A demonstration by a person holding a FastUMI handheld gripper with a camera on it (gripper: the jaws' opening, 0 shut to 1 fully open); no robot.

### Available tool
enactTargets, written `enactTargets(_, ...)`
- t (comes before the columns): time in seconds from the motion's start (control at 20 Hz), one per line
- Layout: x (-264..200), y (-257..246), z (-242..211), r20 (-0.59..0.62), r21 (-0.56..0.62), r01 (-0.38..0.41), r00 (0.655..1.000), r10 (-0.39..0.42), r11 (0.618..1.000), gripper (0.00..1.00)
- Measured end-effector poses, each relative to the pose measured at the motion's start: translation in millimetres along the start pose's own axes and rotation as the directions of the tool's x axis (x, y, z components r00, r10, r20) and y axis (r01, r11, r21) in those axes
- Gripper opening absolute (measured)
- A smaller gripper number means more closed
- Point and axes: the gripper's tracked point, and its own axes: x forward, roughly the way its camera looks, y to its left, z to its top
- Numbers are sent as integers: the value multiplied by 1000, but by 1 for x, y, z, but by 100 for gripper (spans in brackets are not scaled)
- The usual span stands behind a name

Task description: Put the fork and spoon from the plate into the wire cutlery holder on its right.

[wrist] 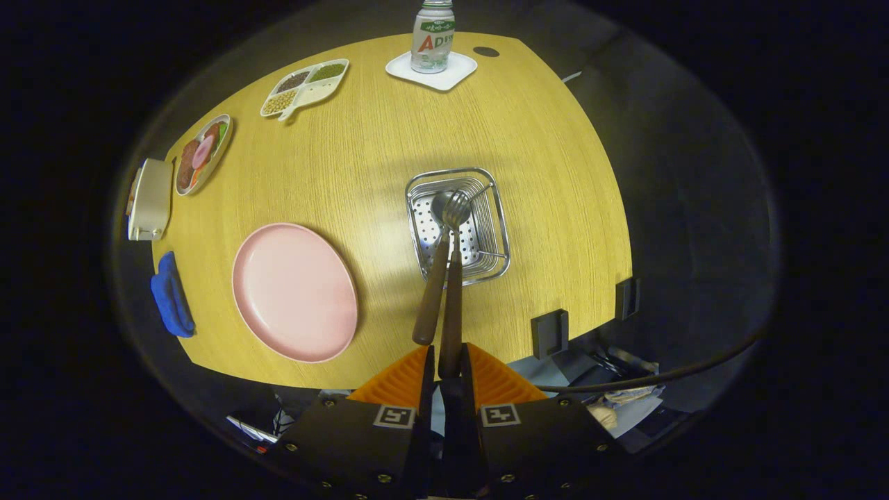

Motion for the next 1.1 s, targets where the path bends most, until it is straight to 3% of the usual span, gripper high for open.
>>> enactTargets(0.3, -28, 15, 15, 147, -11, -33, 989, 35, 999, 20)
enactTargets(0.45, -58, 27, 40, 347, -20, -43, 937, 47, 999, 20)
enactTargets(0.55, -86, 34, 52, 480, -49, -24, 876, 45, 999, 20)
enactTargets(0.7, -124, 57, 62, 656, -103, 4, 752, 65, 995, 20)
enactTargets(0.8, -148, 63, 66, 744, -108, 65, 667, 37, 992, 20)
enactTargets(0.9, -175, 74, 68, 811, -98, 95, 585, 24, 991, 20)
enactTargets(1.0, -194, 95, 70, 851, -142, 80, 519, 80, 987, 20)
enactTargets(1.1, -214, 103, 68, 888, -164, 117, 449, 95, 980, 20)
